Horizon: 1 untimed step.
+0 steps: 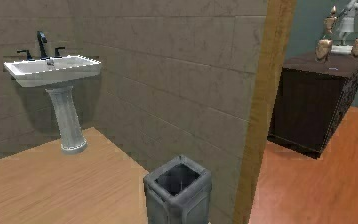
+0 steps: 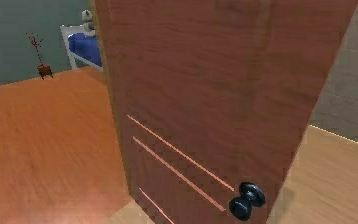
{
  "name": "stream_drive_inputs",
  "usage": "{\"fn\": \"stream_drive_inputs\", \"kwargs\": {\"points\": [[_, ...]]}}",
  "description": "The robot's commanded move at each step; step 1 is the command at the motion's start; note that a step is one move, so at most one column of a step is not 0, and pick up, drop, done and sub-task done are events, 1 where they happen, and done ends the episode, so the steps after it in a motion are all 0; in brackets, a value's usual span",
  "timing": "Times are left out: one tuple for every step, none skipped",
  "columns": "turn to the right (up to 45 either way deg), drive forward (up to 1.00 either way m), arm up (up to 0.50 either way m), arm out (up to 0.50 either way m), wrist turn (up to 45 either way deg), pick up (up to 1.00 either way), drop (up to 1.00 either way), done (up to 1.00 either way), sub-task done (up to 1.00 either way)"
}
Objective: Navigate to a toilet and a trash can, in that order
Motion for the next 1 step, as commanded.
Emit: {"fn": "stream_drive_inputs", "kwargs": {"points": [[0.0, 0.00, 0.00, 0.00, 0.0, 0.00, 0.00, 1.00, 0.00]]}}
